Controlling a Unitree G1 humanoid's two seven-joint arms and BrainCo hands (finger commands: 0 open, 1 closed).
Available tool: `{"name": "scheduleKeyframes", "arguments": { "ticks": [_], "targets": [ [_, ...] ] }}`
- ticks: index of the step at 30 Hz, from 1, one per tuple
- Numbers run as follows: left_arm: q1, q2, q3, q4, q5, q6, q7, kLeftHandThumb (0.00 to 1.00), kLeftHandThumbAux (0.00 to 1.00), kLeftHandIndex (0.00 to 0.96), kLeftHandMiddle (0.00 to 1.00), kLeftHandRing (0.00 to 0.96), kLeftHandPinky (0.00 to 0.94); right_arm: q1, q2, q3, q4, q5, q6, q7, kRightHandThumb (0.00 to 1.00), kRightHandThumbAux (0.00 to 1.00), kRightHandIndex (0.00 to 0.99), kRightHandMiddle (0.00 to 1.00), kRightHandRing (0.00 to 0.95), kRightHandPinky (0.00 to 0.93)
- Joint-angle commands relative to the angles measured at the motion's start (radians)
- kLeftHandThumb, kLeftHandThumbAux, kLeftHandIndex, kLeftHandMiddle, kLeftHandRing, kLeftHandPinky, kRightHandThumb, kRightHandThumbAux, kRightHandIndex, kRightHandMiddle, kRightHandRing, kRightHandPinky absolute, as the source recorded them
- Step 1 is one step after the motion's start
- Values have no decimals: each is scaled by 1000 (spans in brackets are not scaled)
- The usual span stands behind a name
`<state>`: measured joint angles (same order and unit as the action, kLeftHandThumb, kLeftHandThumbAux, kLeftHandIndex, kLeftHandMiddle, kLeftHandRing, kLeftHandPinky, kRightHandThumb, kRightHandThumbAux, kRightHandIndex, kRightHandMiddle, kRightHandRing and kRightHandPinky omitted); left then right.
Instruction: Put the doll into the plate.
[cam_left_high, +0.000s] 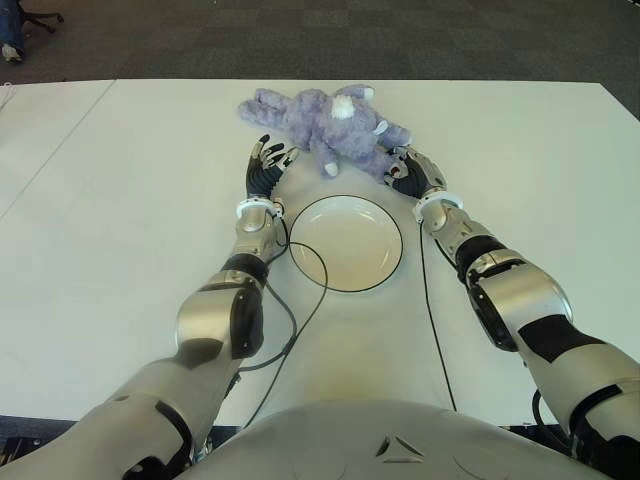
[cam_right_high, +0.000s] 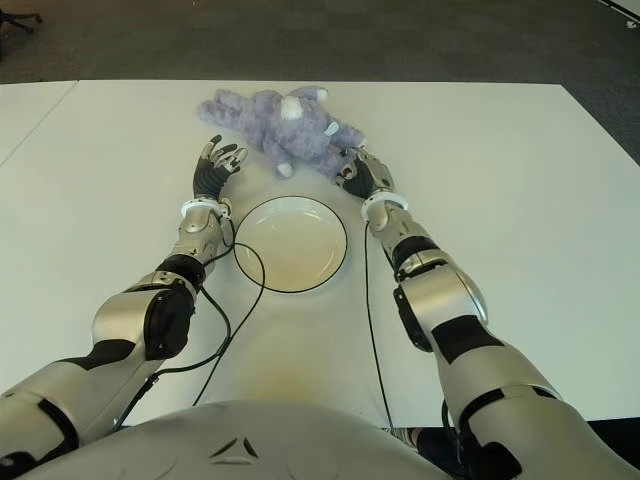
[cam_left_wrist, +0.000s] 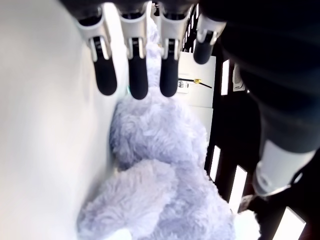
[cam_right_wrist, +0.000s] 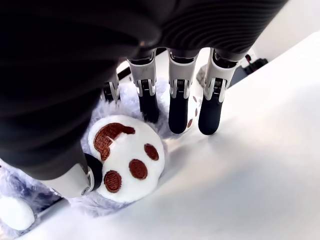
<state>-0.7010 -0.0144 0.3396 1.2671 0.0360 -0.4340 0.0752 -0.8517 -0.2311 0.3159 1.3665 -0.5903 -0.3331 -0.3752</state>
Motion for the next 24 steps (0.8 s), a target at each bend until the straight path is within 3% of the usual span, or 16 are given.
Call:
{"name": "scheduleKeyframes", "arguments": {
  "ticks": [1, 24],
  "targets": [
    [139, -31, 7, 96, -14, 118, -2, 0, 714, 117, 236, 249, 246, 27, 8, -2, 20, 3, 45, 32, 534, 689, 189, 133, 163, 248],
    [138, -38, 16, 96, -28, 123, -13, 0, 714, 120, 245, 256, 264, 46, 11, 61, 28, -56, 80, 34, 577, 690, 214, 141, 164, 247]
  ]
}}
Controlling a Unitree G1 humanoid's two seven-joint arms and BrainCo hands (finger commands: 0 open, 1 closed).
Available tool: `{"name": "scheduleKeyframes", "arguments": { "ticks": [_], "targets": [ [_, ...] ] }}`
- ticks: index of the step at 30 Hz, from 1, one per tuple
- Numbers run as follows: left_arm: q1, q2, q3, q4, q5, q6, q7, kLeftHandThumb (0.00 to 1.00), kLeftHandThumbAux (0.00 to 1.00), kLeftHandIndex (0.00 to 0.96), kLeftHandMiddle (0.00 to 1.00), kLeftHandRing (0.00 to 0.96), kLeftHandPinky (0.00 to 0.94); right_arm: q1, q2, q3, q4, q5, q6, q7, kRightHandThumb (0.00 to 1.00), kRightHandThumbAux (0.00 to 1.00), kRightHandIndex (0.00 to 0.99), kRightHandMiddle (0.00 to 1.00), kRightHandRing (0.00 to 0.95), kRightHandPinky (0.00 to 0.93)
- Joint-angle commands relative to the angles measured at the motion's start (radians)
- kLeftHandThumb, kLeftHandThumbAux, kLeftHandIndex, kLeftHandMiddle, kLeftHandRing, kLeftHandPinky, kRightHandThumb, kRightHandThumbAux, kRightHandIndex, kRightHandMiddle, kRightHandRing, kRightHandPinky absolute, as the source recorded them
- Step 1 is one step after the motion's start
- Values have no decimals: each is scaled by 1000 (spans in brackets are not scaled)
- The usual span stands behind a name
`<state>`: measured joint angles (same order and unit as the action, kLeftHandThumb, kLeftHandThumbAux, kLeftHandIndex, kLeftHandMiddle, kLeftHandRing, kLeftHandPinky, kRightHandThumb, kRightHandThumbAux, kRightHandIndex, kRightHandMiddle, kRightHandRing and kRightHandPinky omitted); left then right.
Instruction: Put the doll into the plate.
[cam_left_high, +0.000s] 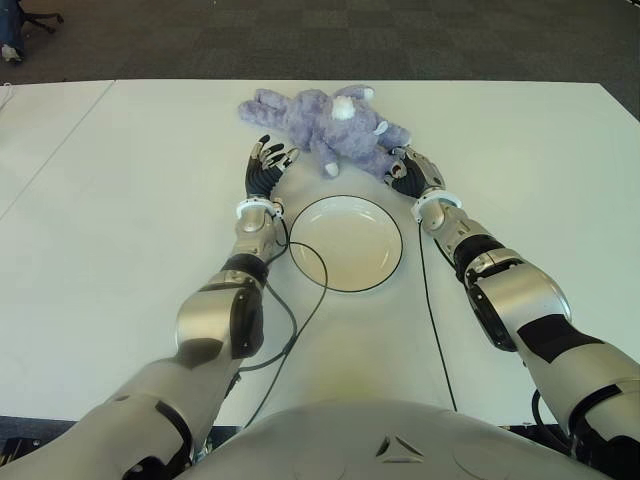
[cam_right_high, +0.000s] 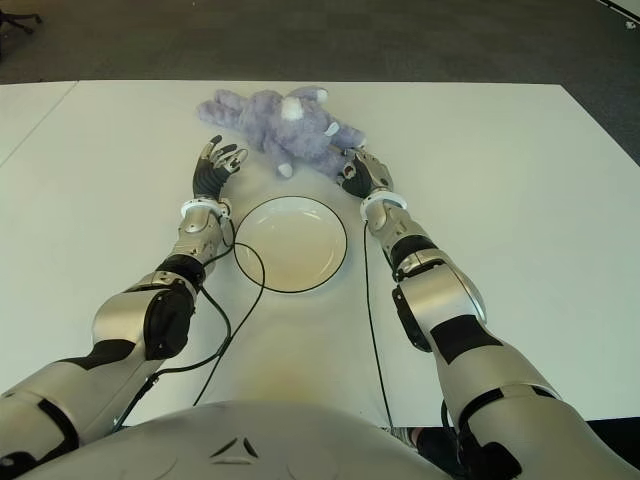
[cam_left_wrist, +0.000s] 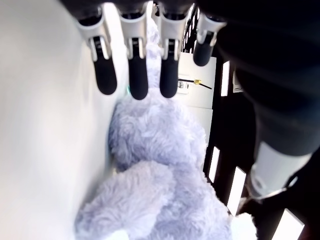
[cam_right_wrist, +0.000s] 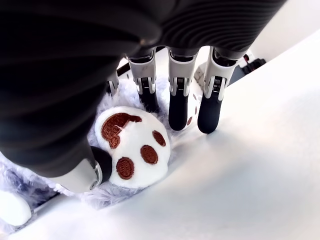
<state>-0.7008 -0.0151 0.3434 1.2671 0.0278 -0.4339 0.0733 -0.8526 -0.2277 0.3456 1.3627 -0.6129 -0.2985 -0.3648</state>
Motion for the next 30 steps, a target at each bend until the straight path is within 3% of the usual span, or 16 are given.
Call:
{"name": "scheduleKeyframes", "arguments": {
  "ticks": [1, 6, 7, 8, 9, 10, 12, 13, 30],
  "targets": [
    [138, -37, 13, 96, -21, 124, -10, 0, 715, 123, 250, 263, 269, 47, 7, 36, 31, -38, 44, 19, 595, 688, 218, 154, 183, 274],
    [138, -41, 15, 96, -23, 122, -7, 0, 709, 116, 247, 262, 267, 32, -24, 43, 29, -42, 28, 20, 651, 686, 234, 193, 227, 320],
    [138, -42, 15, 96, -23, 121, -8, 0, 704, 113, 245, 257, 254, 28, -31, 43, 29, -41, 26, 22, 694, 711, 365, 268, 295, 361],
    [139, -42, 14, 96, -23, 120, -7, 0, 703, 112, 244, 256, 250, 26, -35, 42, 28, -40, 24, 23, 704, 717, 398, 287, 312, 372],
    [138, -43, 14, 96, -23, 120, -7, 0, 703, 112, 244, 256, 250, 22, -46, 38, 27, -35, 19, 28, 706, 718, 403, 290, 315, 374],
    [138, -43, 13, 96, -23, 121, -7, 0, 702, 108, 240, 254, 256, 20, -52, 34, 27, -32, 16, 31, 804, 691, 426, 408, 379, 390],
    [137, -44, 12, 96, -24, 124, -5, 0, 702, 107, 239, 254, 258, 17, -63, 27, 26, -24, 15, 41, 833, 683, 432, 442, 398, 395],
    [136, -45, 12, 96, -24, 125, -3, 0, 696, 100, 240, 257, 265, 16, -66, 23, 26, -21, 17, 46, 832, 684, 402, 472, 458, 453],
    [135, -50, 4, 95, -19, 117, 6, 0, 700, 111, 253, 262, 266, -5, -123, 20, 11, -14, -28, 18, 829, 689, 365, 516, 549, 533]
  ]
}}
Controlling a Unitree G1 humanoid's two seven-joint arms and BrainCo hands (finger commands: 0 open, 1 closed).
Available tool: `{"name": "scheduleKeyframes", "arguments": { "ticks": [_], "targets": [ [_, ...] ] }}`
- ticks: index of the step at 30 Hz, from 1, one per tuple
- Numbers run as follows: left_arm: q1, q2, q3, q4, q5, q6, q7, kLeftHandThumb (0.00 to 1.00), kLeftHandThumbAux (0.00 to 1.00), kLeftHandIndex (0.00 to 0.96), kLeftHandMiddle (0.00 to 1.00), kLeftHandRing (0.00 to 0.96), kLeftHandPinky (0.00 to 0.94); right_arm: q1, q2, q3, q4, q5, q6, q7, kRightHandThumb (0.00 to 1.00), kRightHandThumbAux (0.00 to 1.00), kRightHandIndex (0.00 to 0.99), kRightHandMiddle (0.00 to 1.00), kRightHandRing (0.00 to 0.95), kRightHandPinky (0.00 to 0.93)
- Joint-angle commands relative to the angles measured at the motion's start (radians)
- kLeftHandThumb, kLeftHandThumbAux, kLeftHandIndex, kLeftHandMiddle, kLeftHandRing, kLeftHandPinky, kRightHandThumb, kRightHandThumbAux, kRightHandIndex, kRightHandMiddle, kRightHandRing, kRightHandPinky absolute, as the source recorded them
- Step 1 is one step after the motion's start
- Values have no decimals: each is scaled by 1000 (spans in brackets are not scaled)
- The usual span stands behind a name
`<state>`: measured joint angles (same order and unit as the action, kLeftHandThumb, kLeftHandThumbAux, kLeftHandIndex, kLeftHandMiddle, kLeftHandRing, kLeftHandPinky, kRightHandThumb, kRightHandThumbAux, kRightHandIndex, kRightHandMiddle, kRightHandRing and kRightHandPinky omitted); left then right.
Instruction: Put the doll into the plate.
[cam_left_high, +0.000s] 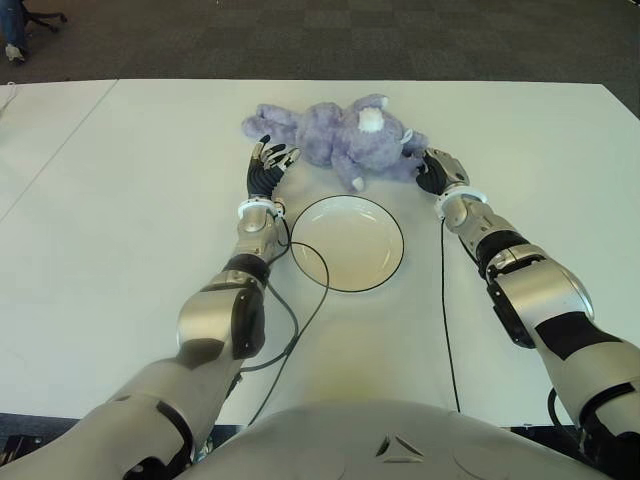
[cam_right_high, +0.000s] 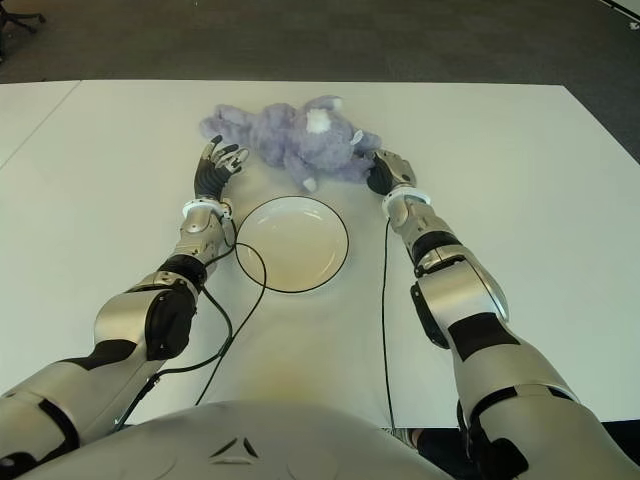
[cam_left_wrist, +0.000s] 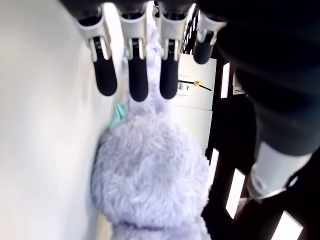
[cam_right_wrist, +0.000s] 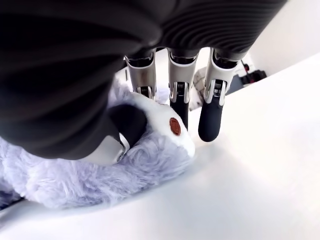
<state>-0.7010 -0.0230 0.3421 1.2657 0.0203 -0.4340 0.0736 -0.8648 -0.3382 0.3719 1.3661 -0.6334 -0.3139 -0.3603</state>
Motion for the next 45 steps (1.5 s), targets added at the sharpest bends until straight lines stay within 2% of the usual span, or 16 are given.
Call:
{"name": "scheduleKeyframes", "arguments": {
  "ticks": [1, 10, 22, 36, 45],
  "targets": [
    [135, -42, 5, 96, -11, 117, 6, 0, 702, 108, 256, 268, 273, 6, -14, -10, 7, 11, -16, 16, 829, 690, 364, 518, 556, 537],
    [133, -44, 2, 96, -11, 119, 14, 0, 699, 104, 254, 274, 269, -15, -34, -50, -6, 51, -68, 23, 828, 691, 360, 524, 577, 560],
    [132, -51, -12, 94, 2, 103, 28, 0, 696, 105, 250, 268, 270, -54, -67, -71, -42, 68, -187, -7, 828, 691, 361, 528, 593, 604],
    [121, -43, -13, 97, 1, 134, 54, 0, 694, 116, 263, 279, 266, -105, -94, -131, -61, 121, -291, -25, 829, 691, 363, 540, 634, 652],
    [121, -42, -13, 95, 0, 115, 40, 0, 682, 103, 264, 281, 277, -116, -93, -182, -85, 184, -354, 23, 829, 691, 363, 541, 637, 643]
  ]
}}
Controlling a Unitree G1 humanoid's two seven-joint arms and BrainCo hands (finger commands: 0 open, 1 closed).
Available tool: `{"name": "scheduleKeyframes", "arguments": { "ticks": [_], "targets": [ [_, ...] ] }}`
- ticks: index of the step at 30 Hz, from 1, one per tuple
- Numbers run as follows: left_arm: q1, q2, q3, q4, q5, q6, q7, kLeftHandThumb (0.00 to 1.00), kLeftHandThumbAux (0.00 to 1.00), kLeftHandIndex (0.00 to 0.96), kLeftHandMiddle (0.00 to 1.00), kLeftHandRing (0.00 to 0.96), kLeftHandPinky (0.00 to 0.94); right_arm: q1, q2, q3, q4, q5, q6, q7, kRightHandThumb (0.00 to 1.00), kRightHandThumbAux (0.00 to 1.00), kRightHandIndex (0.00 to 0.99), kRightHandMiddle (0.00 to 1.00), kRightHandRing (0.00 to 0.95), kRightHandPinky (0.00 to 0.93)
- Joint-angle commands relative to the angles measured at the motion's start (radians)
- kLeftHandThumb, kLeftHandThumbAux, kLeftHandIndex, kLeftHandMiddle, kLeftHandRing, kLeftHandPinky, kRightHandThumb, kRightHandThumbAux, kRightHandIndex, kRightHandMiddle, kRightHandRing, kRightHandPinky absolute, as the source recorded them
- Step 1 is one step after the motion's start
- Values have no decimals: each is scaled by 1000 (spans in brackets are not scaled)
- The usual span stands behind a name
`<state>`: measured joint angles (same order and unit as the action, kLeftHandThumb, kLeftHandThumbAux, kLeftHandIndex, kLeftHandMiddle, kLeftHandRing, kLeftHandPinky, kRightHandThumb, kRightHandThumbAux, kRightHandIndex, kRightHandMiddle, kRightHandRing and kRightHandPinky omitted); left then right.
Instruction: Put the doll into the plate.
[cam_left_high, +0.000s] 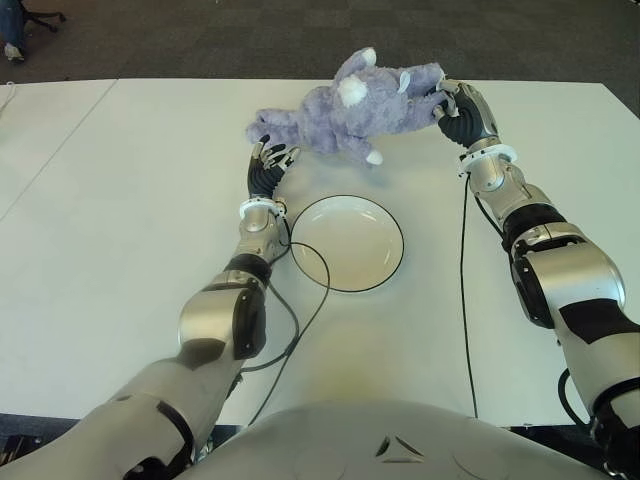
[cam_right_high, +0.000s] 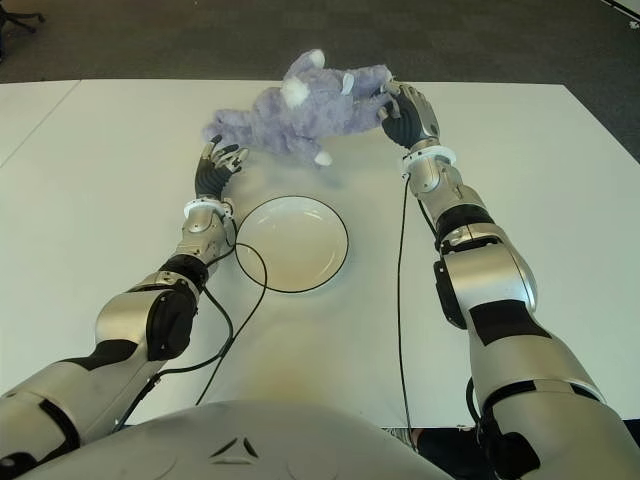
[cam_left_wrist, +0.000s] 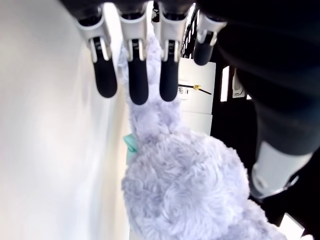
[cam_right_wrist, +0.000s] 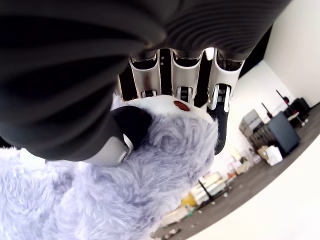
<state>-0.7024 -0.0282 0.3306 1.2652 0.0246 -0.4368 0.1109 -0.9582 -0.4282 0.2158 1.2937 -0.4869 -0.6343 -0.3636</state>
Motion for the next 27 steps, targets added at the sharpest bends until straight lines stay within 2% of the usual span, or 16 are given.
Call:
{"name": "scheduleKeyframes", "arguments": {
  "ticks": [1, 10, 20, 27],
  "targets": [
    [123, -37, -1, 95, -5, 118, 3, 0, 682, 108, 267, 282, 277, -23, -3, -28, -14, 40, -36, 29, 829, 691, 363, 541, 636, 644],
    [123, -41, 1, 96, -7, 123, 2, 0, 678, 112, 255, 270, 259, -25, 11, -53, -62, 71, -101, 35, 829, 691, 362, 540, 633, 640],
    [123, -40, 11, 97, -17, 131, -8, 0, 688, 93, 271, 285, 280, 7, 28, -76, -163, 115, -202, 41, 828, 692, 361, 537, 627, 628],
    [122, -37, 10, 97, -14, 130, -7, 0, 692, 91, 277, 293, 294, 33, 33, -86, -222, 121, -243, 42, 828, 692, 361, 535, 628, 641]
  ]
}}
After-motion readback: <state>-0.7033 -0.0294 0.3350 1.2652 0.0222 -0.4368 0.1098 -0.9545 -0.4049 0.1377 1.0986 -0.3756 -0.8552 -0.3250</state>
